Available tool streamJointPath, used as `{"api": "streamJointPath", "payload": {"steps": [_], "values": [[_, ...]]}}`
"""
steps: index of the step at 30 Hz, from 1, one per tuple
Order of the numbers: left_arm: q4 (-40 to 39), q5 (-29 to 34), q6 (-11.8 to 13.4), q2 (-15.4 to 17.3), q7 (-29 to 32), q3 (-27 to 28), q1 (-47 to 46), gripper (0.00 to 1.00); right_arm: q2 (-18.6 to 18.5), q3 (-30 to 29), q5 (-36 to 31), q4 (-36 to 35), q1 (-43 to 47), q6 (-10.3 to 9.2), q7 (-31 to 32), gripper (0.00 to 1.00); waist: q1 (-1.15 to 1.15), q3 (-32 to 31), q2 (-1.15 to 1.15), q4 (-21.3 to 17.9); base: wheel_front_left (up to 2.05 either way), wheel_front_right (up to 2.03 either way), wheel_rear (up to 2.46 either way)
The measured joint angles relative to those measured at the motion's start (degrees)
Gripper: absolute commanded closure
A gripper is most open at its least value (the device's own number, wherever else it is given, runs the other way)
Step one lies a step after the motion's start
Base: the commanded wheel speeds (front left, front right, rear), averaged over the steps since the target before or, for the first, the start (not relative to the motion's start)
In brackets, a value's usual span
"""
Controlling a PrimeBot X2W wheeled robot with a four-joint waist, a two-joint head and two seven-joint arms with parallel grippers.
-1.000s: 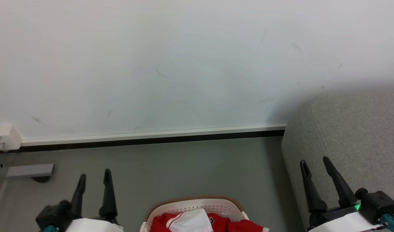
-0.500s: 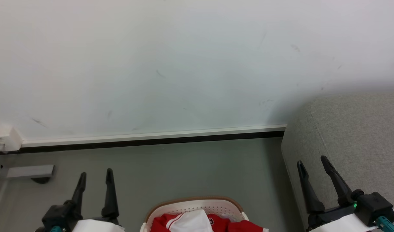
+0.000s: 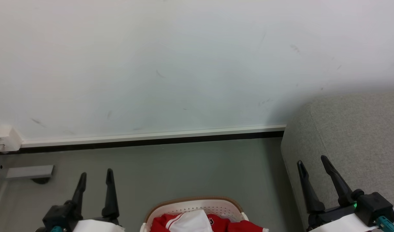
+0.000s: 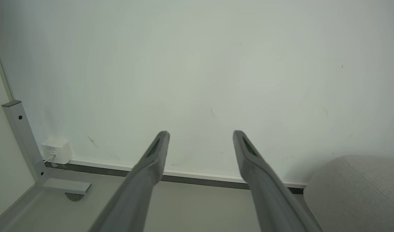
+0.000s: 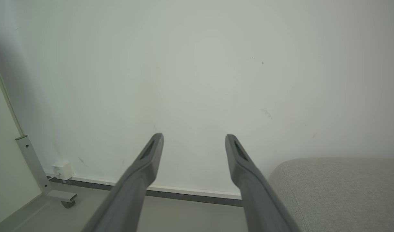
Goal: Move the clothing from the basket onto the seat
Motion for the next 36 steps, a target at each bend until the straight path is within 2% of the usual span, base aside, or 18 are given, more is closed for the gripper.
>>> {"api": "streamJointPath", "payload": {"steps": [21, 36], "values": [[0.1, -0.3, 0.0, 0.0, 0.0, -0.7, -0.2, 0.00, -0.4, -0.2, 0.1, -0.1, -1.1, 0.00, 0.0, 0.00, 0.00, 2.4, 0.00, -2.0, 0.00, 0.00, 0.00], [0.7, -0.1, -1.0, 0.0, 0.0, -1.4, -4.2, 0.00, -1.1, -0.9, -0.1, -2.1, -4.7, 0.00, 0.0, 0.00, 0.00, 9.5, 0.00, -6.0, 0.00, 0.00, 0.00]]}}
